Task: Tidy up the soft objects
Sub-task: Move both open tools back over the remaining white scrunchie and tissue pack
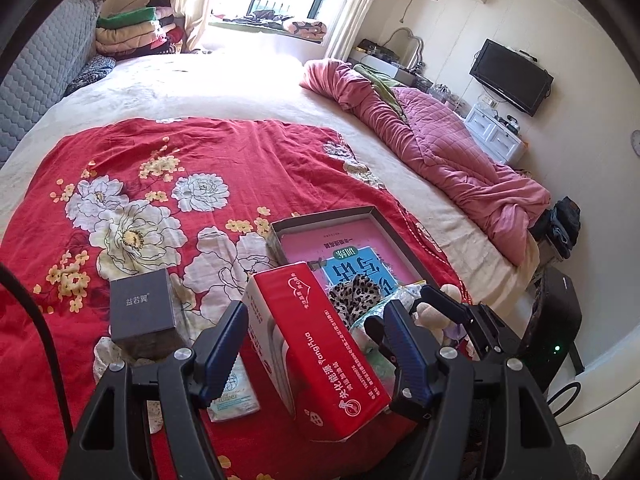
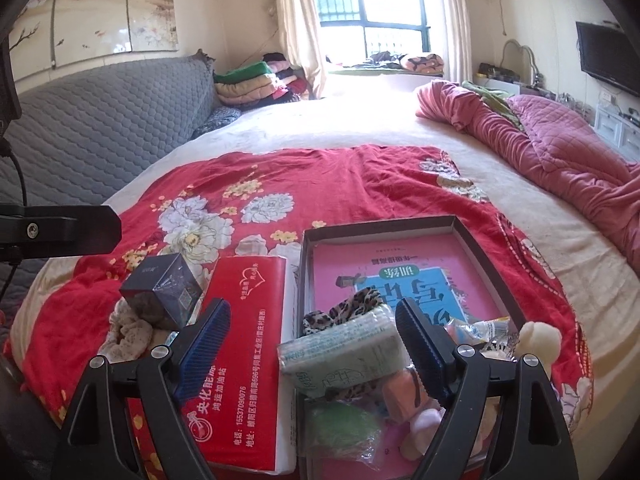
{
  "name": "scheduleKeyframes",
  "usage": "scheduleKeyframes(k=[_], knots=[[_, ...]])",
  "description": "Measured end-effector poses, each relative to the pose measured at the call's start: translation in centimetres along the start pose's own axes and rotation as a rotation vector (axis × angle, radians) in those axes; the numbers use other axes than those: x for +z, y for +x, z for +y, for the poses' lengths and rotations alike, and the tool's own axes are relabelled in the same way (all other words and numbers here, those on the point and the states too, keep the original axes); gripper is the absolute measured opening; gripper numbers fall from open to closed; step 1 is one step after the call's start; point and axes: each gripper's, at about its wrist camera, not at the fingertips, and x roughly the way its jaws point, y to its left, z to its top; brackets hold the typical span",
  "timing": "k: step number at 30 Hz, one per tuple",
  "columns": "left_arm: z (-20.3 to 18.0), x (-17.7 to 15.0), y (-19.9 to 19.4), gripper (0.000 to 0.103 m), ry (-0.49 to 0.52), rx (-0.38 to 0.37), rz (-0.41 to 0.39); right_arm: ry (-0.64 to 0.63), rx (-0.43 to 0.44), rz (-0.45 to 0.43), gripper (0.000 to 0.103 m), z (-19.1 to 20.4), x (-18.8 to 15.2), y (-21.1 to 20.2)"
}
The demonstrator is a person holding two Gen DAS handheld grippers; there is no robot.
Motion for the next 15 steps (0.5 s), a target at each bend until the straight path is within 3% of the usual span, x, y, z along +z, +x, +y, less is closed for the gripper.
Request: scheduleKeyframes(k=[8, 15], knots=[[2.1, 0.1, -2.5, 0.070, -0.021, 0.023, -0.039, -0.052, 0.038, -0.049, 0.085, 2.5, 2.0, -1.9], [5.8, -0.7, -4.6, 0.070, -0.063, 0.076, -0.059, -0.102, 0.115, -0.041, 0.085, 6.8, 3.1, -2.1]])
